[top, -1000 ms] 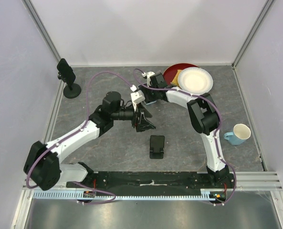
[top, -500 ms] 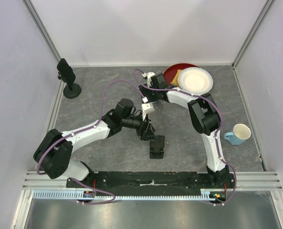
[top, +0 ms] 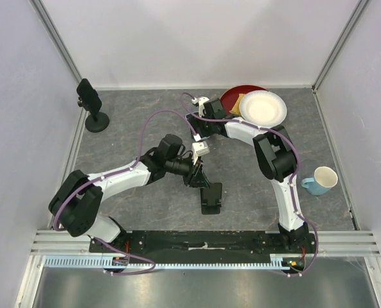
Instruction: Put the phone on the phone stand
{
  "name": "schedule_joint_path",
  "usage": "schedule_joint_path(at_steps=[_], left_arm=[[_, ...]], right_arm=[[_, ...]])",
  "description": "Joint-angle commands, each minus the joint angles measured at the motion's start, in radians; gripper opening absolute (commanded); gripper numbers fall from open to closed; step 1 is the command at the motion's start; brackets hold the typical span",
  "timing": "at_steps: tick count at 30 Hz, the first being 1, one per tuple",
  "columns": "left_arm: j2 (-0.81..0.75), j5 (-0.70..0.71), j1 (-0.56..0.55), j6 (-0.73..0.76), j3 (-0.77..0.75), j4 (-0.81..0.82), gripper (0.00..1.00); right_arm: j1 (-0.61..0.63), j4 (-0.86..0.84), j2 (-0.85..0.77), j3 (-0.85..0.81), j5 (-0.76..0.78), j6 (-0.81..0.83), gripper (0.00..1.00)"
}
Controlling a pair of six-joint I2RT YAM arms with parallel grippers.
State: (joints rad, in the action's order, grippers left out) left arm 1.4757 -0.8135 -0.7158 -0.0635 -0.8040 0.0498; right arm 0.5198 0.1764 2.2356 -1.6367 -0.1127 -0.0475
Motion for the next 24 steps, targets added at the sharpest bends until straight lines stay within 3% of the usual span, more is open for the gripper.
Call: schedule_joint_path(at_steps=[1,5,13,20,24], left_arm=[[0.005,-0.018,-0.008,0.022,-0.008,-0.005,0.26],[-0.040,0.009,-0.007,0.021,0.003,-0.024,0.02],[-0.283,0.236,-0.005,-0.025,0.058,-0.037,0.02],[-0.527,0.656,0.021,-0.047,0.100,-0.157,0.02],[-0.627,0.807,0.084,-0.064,0.130,-0.189,0.02]], right_arm=[[-0.001,-0.012,-0.031,0.011,-0.024,0.003,0.98],[-0.001,-0.014,-0.037,0.014,-0.025,0.002,0.98],[0.000,-0.072,-0.086,0.043,-0.047,-0.017,0.98],[-0.001,-0.152,-0.143,0.113,0.016,-0.028,0.98],[0.000,-0.221,-0.201,0.175,0.011,-0.031,0.98]])
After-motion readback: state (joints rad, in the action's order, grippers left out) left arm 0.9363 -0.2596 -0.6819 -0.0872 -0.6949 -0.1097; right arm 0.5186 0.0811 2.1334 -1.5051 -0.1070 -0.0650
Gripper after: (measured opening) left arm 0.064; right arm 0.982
